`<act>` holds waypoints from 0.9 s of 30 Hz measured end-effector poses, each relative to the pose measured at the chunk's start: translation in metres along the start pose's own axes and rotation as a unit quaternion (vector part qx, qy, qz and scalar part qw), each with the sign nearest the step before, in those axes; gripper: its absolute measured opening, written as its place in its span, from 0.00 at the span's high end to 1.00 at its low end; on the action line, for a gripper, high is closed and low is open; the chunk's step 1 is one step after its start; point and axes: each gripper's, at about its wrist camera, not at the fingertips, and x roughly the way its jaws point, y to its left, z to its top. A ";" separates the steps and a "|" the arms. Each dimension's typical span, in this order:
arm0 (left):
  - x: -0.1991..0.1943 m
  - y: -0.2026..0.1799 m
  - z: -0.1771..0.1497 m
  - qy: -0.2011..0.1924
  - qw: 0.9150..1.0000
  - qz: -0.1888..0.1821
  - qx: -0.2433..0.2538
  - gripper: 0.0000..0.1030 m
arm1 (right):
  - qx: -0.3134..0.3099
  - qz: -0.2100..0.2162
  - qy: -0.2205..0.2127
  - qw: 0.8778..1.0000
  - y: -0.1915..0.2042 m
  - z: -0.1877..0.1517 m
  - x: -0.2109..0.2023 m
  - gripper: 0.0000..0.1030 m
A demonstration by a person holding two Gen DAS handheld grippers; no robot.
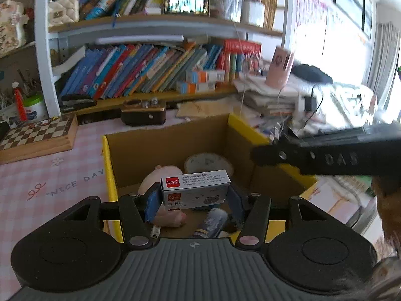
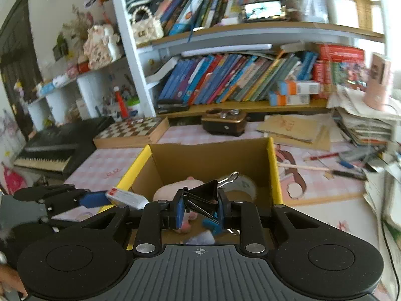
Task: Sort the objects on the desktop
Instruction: 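Carry the stapler box and binder clip to the yellow box, then lower stapler box and clip into the box and open both tools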
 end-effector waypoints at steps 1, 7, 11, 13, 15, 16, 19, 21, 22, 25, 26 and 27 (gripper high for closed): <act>0.007 -0.001 -0.001 0.008 1.000 0.002 0.002 0.49 | -0.005 0.003 0.005 1.000 -0.001 0.002 0.007 0.76; 0.034 0.000 -0.004 0.035 0.999 0.002 -0.011 0.49 | -0.038 0.005 0.051 0.998 0.001 0.007 0.054 0.76; 0.048 0.001 -0.005 0.054 0.998 0.006 -0.010 0.49 | -0.043 0.013 0.082 0.996 0.002 0.007 0.080 0.76; 0.052 0.002 -0.005 0.060 0.998 0.003 -0.011 0.49 | -0.045 0.016 0.096 0.994 0.002 0.008 0.090 0.76; 0.055 0.002 -0.004 0.064 0.998 0.003 -0.010 0.49 | -0.047 0.020 0.111 0.993 0.002 0.009 0.100 0.76; 0.056 0.002 -0.004 0.068 0.998 0.001 -0.012 0.49 | -0.048 0.023 0.119 0.991 0.002 0.011 0.106 0.76; 0.062 0.005 -0.003 0.082 0.996 -0.010 -0.024 0.49 | -0.051 0.026 0.135 0.989 0.002 0.015 0.118 0.76; 0.067 0.005 -0.003 0.091 0.995 -0.012 -0.028 0.49 | -0.054 0.029 0.148 0.987 0.003 0.018 0.125 0.76; 0.070 0.005 -0.003 0.095 0.995 -0.013 -0.033 0.49 | -0.056 0.028 0.154 0.986 0.003 0.019 0.129 0.76; 0.076 0.005 -0.004 0.102 0.994 -0.015 -0.042 0.49 | -0.046 0.030 0.176 0.983 0.001 0.022 0.139 0.76; 0.077 0.004 -0.004 0.105 0.993 -0.015 -0.043 0.48 | -0.043 0.033 0.180 0.982 0.001 0.023 0.140 0.75; 0.079 0.004 -0.004 0.107 0.993 -0.016 -0.044 0.48 | -0.040 0.033 0.183 0.982 0.000 0.023 0.140 0.75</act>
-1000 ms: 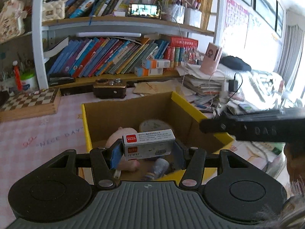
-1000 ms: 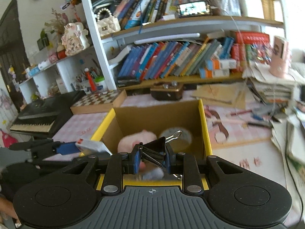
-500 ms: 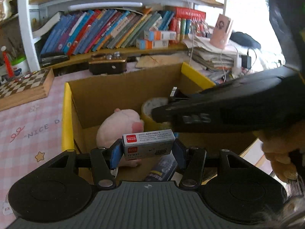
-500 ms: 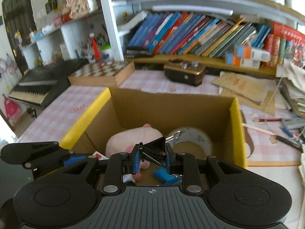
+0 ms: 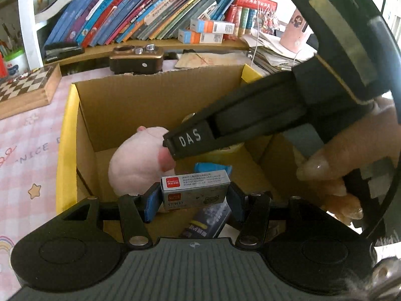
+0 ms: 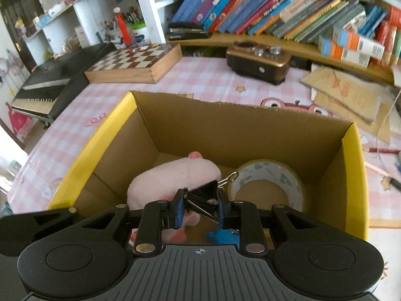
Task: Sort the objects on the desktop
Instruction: 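Lower stapler box and clip into the box and open both tools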
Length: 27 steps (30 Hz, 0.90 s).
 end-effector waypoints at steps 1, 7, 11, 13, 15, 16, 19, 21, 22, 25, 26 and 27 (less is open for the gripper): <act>0.001 0.000 0.000 0.001 1.000 0.000 -0.001 0.48 | 0.002 0.001 0.002 1.000 0.000 0.001 0.000 0.74; 0.000 -0.006 -0.003 -0.011 1.000 0.012 0.004 0.44 | 0.018 0.003 -0.009 1.000 -0.005 -0.003 -0.006 0.54; -0.016 -0.018 -0.005 -0.041 0.999 0.007 0.021 0.21 | 0.009 -0.011 -0.039 0.999 -0.003 -0.006 -0.021 0.34; -0.026 -0.030 -0.007 -0.062 0.997 0.020 0.039 0.13 | 0.006 -0.015 -0.058 0.998 -0.003 -0.009 -0.033 0.31; -0.039 -0.035 -0.010 -0.079 0.995 0.025 0.052 0.12 | 0.005 -0.018 -0.075 0.997 -0.003 -0.011 -0.044 0.29; -0.045 -0.036 -0.011 -0.086 0.995 0.023 0.052 0.11 | 0.005 -0.018 -0.086 0.996 -0.003 -0.012 -0.050 0.29; -0.067 -0.035 -0.017 -0.112 0.992 0.029 0.043 0.03 | 0.005 -0.021 -0.120 0.993 -0.002 -0.016 -0.072 0.28; -0.083 -0.032 -0.024 -0.134 0.990 0.040 0.030 0.00 | 0.003 -0.024 -0.139 0.990 -0.001 -0.019 -0.083 0.27; -0.088 -0.030 -0.026 -0.141 0.989 0.047 0.022 0.00 | 0.000 -0.024 -0.145 0.989 0.000 -0.021 -0.087 0.27; -0.109 -0.020 -0.036 -0.162 0.985 0.064 -0.010 0.00 | -0.007 -0.035 -0.162 0.986 0.005 -0.029 -0.099 0.27; -0.116 -0.017 -0.039 -0.167 0.984 0.067 -0.020 0.00 | -0.010 -0.037 -0.166 0.985 0.008 -0.033 -0.102 0.27; -0.121 -0.014 -0.041 -0.171 0.983 0.069 -0.027 0.00 | -0.012 -0.039 -0.169 0.985 0.011 -0.036 -0.104 0.27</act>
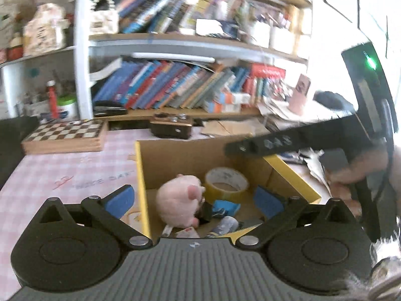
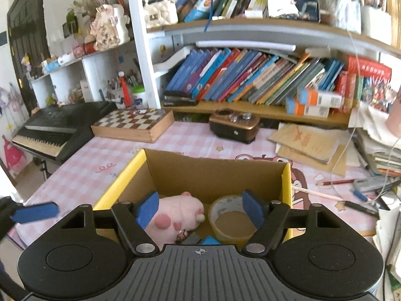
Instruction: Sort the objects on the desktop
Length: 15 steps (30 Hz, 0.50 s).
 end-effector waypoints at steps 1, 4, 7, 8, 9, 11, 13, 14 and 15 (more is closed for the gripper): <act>-0.005 0.003 -0.001 -0.003 1.000 0.005 -0.004 0.00 | -0.002 -0.002 -0.003 1.000 0.002 -0.002 -0.003 0.27; -0.021 0.015 -0.005 -0.011 1.000 0.020 -0.010 0.00 | -0.005 -0.013 -0.015 1.000 0.012 -0.009 -0.015 0.27; -0.035 0.028 -0.007 -0.018 0.999 0.034 -0.015 0.00 | 0.003 -0.028 -0.028 0.999 0.020 -0.015 -0.031 0.27; -0.041 0.034 -0.008 -0.020 0.999 0.042 -0.019 0.00 | 0.007 -0.030 -0.031 0.999 0.022 -0.017 -0.036 0.26; -0.046 0.038 -0.009 -0.022 0.998 0.051 -0.024 0.00 | 0.010 -0.033 -0.035 0.999 0.024 -0.020 -0.042 0.26; -0.056 0.047 -0.011 -0.025 0.997 0.071 -0.035 0.00 | 0.012 -0.042 -0.042 0.998 0.030 -0.025 -0.053 0.21; -0.068 0.055 -0.014 -0.028 0.995 0.084 -0.043 0.00 | 0.014 -0.054 -0.051 0.997 0.038 -0.031 -0.063 0.20; -0.074 0.058 -0.015 -0.030 0.995 0.089 -0.045 0.00 | 0.017 -0.058 -0.053 0.997 0.042 -0.035 -0.067 0.20; -0.079 0.061 -0.017 -0.031 0.994 0.093 -0.046 0.00 | 0.024 -0.059 -0.054 0.997 0.046 -0.039 -0.072 0.20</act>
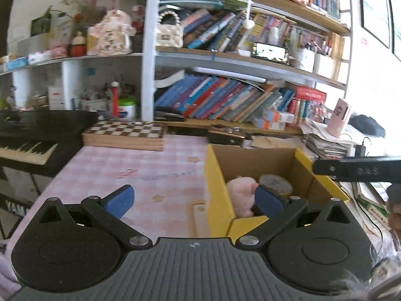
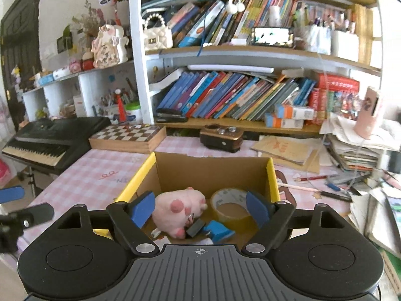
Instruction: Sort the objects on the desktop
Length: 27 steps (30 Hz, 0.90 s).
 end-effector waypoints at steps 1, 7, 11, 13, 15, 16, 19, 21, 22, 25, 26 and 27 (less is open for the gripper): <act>-0.004 0.003 -0.001 -0.001 1.000 0.003 0.000 0.00 | 0.005 -0.002 0.000 1.000 0.003 -0.003 -0.004 0.20; -0.036 0.014 -0.015 -0.008 1.000 0.025 0.009 0.00 | 0.018 -0.023 -0.009 1.000 0.028 -0.029 -0.033 0.16; -0.053 0.020 -0.030 0.004 0.999 0.031 0.018 0.00 | 0.026 -0.030 -0.004 0.999 0.043 -0.048 -0.048 0.15; -0.061 0.025 -0.038 0.012 0.999 0.033 0.018 0.00 | 0.028 -0.034 -0.002 0.999 0.050 -0.057 -0.056 0.15; -0.068 0.029 -0.047 0.016 0.999 0.036 0.016 0.00 | 0.028 -0.038 0.001 0.999 0.057 -0.066 -0.062 0.15; -0.071 0.031 -0.051 0.019 0.999 0.036 0.015 0.00 | 0.029 -0.040 0.004 0.999 0.060 -0.069 -0.065 0.14; -0.080 0.038 -0.062 0.027 0.999 0.037 0.012 0.00 | 0.028 -0.047 0.012 0.998 0.069 -0.081 -0.071 0.10; -0.085 0.042 -0.067 0.035 0.999 0.036 0.009 0.00 | 0.028 -0.049 0.017 0.998 0.075 -0.087 -0.075 0.09; -0.087 0.044 -0.070 0.039 0.999 0.034 0.007 0.00 | 0.029 -0.049 0.020 0.998 0.078 -0.091 -0.077 0.09; -0.094 0.048 -0.078 0.050 0.998 0.035 0.002 0.00 | 0.031 -0.053 0.025 0.998 0.088 -0.100 -0.084 0.06; -0.095 0.049 -0.081 0.054 0.998 0.035 0.000 0.00 | 0.031 -0.056 0.027 0.998 0.091 -0.104 -0.086 0.04; -0.096 0.051 -0.084 0.062 0.998 0.034 -0.003 0.00 | 0.030 -0.058 0.029 0.997 0.094 -0.107 -0.089 0.04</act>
